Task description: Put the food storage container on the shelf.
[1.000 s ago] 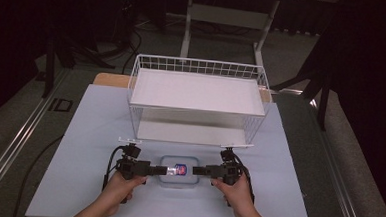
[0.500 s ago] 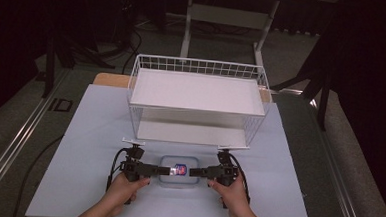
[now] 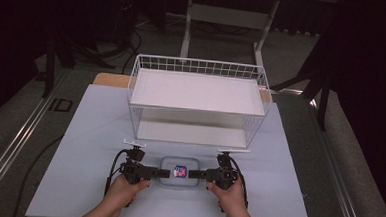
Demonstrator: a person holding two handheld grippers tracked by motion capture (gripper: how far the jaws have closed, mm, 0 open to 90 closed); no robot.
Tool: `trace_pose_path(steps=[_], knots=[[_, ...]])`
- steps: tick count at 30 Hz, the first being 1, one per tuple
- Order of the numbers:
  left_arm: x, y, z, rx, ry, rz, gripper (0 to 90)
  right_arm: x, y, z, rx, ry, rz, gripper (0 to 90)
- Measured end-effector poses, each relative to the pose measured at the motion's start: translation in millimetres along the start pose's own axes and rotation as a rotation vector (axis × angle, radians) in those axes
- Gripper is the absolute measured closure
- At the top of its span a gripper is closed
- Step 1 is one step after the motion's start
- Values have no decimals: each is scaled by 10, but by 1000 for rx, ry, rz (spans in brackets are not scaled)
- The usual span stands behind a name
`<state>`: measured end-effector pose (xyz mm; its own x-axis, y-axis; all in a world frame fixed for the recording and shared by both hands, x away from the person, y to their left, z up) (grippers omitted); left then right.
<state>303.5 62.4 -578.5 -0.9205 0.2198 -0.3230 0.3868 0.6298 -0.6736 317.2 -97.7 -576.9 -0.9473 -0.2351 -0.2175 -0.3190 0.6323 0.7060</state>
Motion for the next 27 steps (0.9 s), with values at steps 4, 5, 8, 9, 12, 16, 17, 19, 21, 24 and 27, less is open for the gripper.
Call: trace_pose_path(steps=[4, 5, 8, 9, 12, 16, 17, 19, 21, 24, 27], knots=[[50, -38, -19, -23, -22, 31, 453, 54, 48, -20, 32, -33, -41, 442], [67, -45, -20, -28, -34, 39, 455, 69, 55, -21, 42, -45, -60, 442], [107, -68, -21, -41, -53, 55, 460, 104, 72, -26, 52, -68, -94, 444], [113, -70, -21, -45, -56, 58, 461, 112, 75, -27, 59, -71, -102, 444], [127, -82, -25, -57, -50, 66, 463, 130, 89, -29, 74, -78, -112, 443], [149, -97, -25, -65, -65, 73, 466, 154, 101, -29, 83, -94, -123, 442], [156, -100, -26, -73, -68, 81, 466, 159, 107, -28, 86, -99, -124, 441], [163, -111, -28, -83, -71, 78, 467, 163, 117, -29, 90, -108, -125, 440], [161, -114, -35, -76, -70, 48, 470, 156, 121, -27, 91, -117, -114, 436], [155, -117, -35, -73, -75, 36, 475, 151, 129, -27, 102, -113, -118, 434], [150, -124, -37, -85, -68, 44, 475, 148, 128, -32, 108, -105, -132, 434]])
Point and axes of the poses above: each handheld gripper's, and its own axes: z roughly forward along the jaws, x roughly out of its underside, y roughly to its left, the point moved 9 cm from there along z, roughly forward along the jaws, and after that the axes turned 12 degrees about y, right-handed, at the moved point
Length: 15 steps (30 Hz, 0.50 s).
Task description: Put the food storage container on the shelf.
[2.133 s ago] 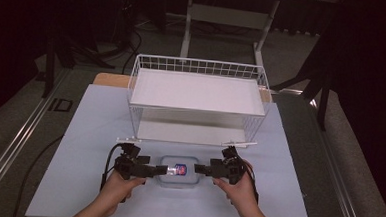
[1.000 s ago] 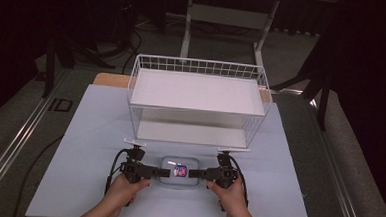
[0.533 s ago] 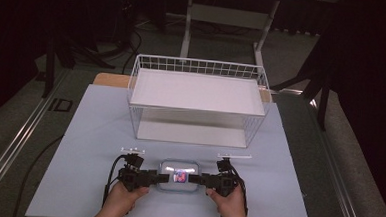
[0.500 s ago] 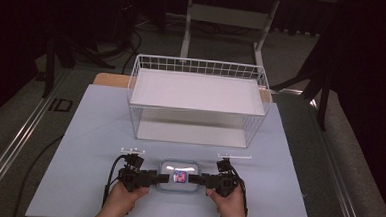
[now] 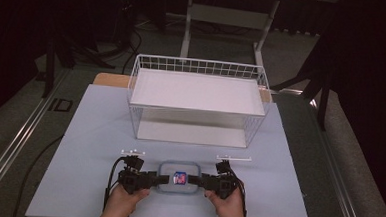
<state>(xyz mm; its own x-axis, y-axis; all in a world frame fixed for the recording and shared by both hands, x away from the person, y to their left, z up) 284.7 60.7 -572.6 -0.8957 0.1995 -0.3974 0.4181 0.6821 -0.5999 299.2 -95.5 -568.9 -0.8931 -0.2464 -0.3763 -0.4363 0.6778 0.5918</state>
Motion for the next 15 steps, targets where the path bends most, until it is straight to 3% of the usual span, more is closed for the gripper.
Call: trace_pose_path(steps=[4, 7, 15], knots=[[-63, -11, -1, -3, -9, -2, 475, -51, -4, -28, 11, -15, -10, 434], [-152, -44, -30, -10, -32, 26, 475, -117, -1, -84, 14, -37, -21, 436], [-536, -125, -139, -9, -89, 72, 485, -380, -21, -271, -2, -110, -25, 436]])
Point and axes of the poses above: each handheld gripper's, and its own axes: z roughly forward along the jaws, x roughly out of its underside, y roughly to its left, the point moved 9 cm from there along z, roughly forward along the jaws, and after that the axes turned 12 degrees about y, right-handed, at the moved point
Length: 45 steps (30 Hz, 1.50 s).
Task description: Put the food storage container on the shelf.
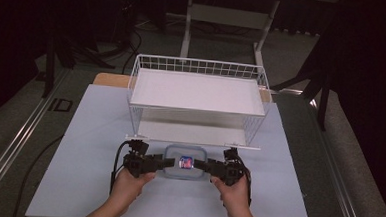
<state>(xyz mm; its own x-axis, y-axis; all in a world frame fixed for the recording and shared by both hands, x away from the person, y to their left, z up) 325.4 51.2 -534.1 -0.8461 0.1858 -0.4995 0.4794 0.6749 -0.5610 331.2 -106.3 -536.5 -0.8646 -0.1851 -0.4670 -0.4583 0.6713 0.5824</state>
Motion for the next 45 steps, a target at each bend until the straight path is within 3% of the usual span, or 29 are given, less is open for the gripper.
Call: trace_pose_path(steps=[7, 12, 18, 26, 33, 38, 39, 41, 44, 45], knots=[[-338, -22, -59, -12, -47, 42, 486, -278, -22, -107, -10, -55, 3, 436], [-499, 53, 12, -5, -77, 39, 486, -439, -78, -129, -4, -76, -2, 435], [-531, 245, 216, 10, -89, 20, 485, -548, -288, 1, 33, -86, -7, 434], [-624, 448, 399, 20, -114, -13, 484, -649, -506, 166, 34, -93, 36, 434], [-697, 556, 469, -2, -111, -15, 481, -729, -605, 253, 54, -87, 38, 432], [-761, 582, 475, 3, -113, -19, 479, -807, -656, 277, 31, -90, 66, 432], [-781, 589, 482, 7, -117, -46, 478, -818, -657, 277, 26, -92, 74, 431], [-803, 610, 489, 5, -123, -50, 474, -841, -672, 282, 27, -87, 83, 430], [-816, 632, 498, 5, -133, -37, 467, -861, -683, 290, 27, -89, 83, 421], [-822, 628, 499, -11, -141, -14, 459, -866, -682, 295, 31, -90, 78, 417]])
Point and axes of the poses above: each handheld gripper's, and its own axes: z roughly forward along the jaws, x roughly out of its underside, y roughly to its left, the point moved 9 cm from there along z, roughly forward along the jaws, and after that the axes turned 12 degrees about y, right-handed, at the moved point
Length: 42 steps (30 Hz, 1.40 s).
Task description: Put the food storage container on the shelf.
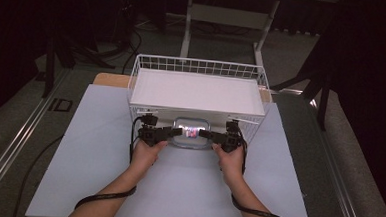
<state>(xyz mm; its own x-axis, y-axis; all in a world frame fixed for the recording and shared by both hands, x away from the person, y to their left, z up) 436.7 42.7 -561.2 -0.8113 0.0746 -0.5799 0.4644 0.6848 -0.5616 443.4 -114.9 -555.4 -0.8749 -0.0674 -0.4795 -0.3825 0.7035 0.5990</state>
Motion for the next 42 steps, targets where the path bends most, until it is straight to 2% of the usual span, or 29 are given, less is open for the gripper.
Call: trace_pose_path(steps=[1, 2, 3, 7, 8, 10, 12, 17, 18, 19, 21, 23, 26, 27, 28, 29, 30, 32, 33, 36, 38, 39, 40, 41, 42], knots=[[4, -11, 6, -15, 8, 28, 454, -8, 7, 2, 11, -6, -14, 409], [-1, -15, 12, -26, 3, 38, 440, -11, 15, 10, 18, -7, -20, 404], [-6, -7, 15, -23, 0, 30, 437, -16, 14, 17, 16, -12, -19, 403], [-24, 14, 39, -36, -13, 57, 416, -34, 2, 40, 14, -29, -37, 394], [-28, 17, 47, -36, -18, 54, 407, -49, -11, 50, 14, -39, -49, 393], [-33, 35, 58, -25, -25, 35, 400, -50, 5, 60, -9, -38, -15, 390], [-35, 48, 69, -25, -27, 26, 390, -75, -43, 79, 5, -67, -48, 382], [-67, 65, 85, -56, -35, 48, 369, -117, -70, 103, 20, -86, -56, 371], [-74, 71, 84, -72, -38, 61, 369, -140, -99, 111, 33, -101, -77, 366], [-79, 73, 89, -79, -40, 66, 369, -118, -78, 111, 24, -81, -40, 357], [-72, 90, 104, -79, -31, 64, 357, -119, -90, 118, 30, -79, -29, 365], [-68, 96, 107, -66, -36, 55, 354, -130, -98, 100, 43, -83, -58, 406], [-69, 85, 106, -70, -36, 57, 356, -135, -92, 90, 62, -75, -73, 407], [-72, 75, 78, -90, -51, 61, 356, -132, -92, 88, 61, -73, -74, 407], [-65, 68, 69, -86, -51, 67, 367, -120, -84, 67, 74, -89, -85, 421], [-60, 70, 57, -89, -56, 73, 366, -86, -55, 57, 70, -71, -81, 420], [-43, 69, 29, -96, -61, 65, 363, -81, -58, 48, 74, -76, -90, 419], [-7, 38, -11, -73, -65, 83, 329, -52, -21, 14, 68, -84, -91, 417], [9, 15, -29, -67, -75, 72, 318, -61, -22, -8, 91, -110, -135, 416], [56, -8, -115, -78, -93, 121, 290, -35, 18, -75, 137, -128, -222, 408], [102, -49, -165, -84, -102, 160, 257, 17, 60, -118, 132, -124, -223, 409], [102, -49, -165, -84, -102, 160, 247, 17, 60, -118, 132, -124, -223, 409], [151, -111, -207, -68, -107, 189, 247, 34, 80, -143, 134, -132, -242, 410], [172, -133, -222, -69, -113, 212, 182, 76, 124, -182, 155, -130, -271, 418], [201, -158, -238, -73, -119, 224, 153, 95, 145, -193, 160, -127, -285, 418]])
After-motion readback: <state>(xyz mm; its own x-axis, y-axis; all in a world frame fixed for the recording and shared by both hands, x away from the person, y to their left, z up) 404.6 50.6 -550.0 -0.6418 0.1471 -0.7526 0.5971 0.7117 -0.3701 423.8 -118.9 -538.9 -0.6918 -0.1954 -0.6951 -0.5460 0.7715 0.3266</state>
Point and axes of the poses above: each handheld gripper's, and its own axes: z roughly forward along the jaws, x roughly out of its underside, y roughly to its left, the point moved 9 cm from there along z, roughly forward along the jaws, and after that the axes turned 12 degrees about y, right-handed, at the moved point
